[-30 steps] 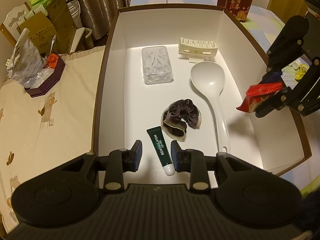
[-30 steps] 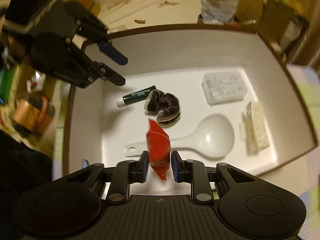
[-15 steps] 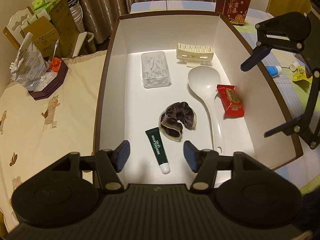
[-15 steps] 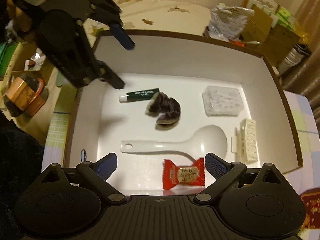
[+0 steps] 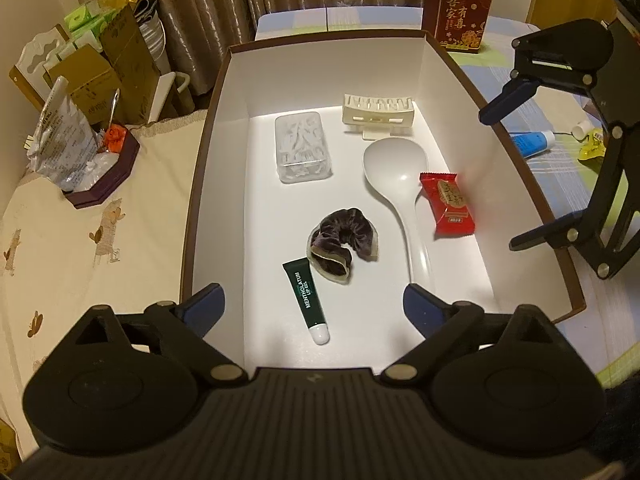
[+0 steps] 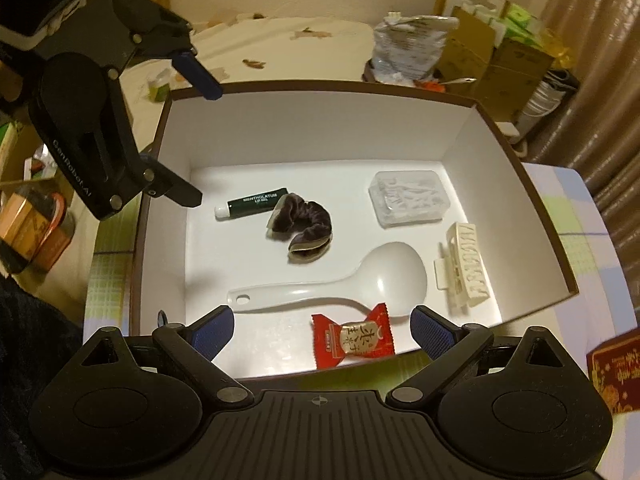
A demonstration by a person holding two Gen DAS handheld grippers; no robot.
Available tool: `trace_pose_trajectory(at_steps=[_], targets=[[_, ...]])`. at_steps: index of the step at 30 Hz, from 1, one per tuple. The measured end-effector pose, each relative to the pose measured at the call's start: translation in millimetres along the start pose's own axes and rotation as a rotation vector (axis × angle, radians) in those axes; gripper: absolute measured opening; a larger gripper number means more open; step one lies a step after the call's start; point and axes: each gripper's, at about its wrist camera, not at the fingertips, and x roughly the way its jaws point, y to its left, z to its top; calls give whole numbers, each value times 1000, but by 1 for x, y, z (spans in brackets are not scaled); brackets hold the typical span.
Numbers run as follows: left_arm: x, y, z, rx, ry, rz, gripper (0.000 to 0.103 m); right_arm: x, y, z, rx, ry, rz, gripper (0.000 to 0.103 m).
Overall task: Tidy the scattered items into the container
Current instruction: 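Withdraw both open tools from the box back toward the table items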
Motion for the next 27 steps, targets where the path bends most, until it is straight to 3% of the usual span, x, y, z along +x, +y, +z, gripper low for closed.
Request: trace_pose_trajectory(at_steps=[6,27], targets=[[-7,-6,-1,7,-7,18,102,-13,1,-7,62,-31,-11,100],[-42,-31,-20,32,-50,64,102,-51,34,-30,88,-96,-25,100]])
